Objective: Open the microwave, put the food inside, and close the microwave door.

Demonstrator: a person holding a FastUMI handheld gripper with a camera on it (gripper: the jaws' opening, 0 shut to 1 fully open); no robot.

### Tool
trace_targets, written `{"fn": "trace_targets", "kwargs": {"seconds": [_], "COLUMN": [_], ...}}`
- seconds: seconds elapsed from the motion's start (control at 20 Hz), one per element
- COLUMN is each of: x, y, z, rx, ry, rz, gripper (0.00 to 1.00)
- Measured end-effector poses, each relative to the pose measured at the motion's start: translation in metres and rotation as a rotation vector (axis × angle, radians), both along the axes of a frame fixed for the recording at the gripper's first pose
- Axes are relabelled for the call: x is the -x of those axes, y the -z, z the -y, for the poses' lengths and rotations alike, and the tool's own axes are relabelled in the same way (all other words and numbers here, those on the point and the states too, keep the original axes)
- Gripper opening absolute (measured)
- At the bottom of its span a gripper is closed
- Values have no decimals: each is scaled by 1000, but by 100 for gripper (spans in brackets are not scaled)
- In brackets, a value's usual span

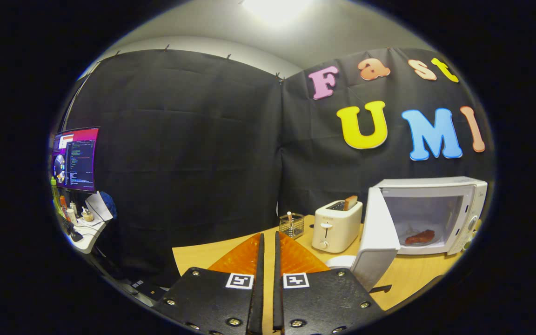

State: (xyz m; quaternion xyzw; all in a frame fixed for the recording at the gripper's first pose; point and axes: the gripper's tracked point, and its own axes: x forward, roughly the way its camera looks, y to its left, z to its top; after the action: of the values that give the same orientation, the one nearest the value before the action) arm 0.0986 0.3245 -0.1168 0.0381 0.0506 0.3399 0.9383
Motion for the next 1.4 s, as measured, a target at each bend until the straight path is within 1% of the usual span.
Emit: {"fn": "trace_targets", "kwargs": {"seconds": [0.05,0.1,0.15,0.2,0.3,0.45,0.55,0.65,0.85,1.05,1.4], "x": [-6,-10,-8,-8,-13,-25,-36,-47,-70,-92,-138], "y": [12,24,30,35,37,46,47,47,48,54,60], "z": [6,4,5,11,28,52,73,98,141,182,249], "rx": [10,16,-1,10,38,15,18,43,113,159,146], "ry": [25,23,8,21,70,117,165,227,317,409,555], "rz": [-33,-71,-93,-101,-78,-110,-107,-81,-29,-31,-54], "gripper": [9,9,5,1,1,1,1,1,1,1,1]}}
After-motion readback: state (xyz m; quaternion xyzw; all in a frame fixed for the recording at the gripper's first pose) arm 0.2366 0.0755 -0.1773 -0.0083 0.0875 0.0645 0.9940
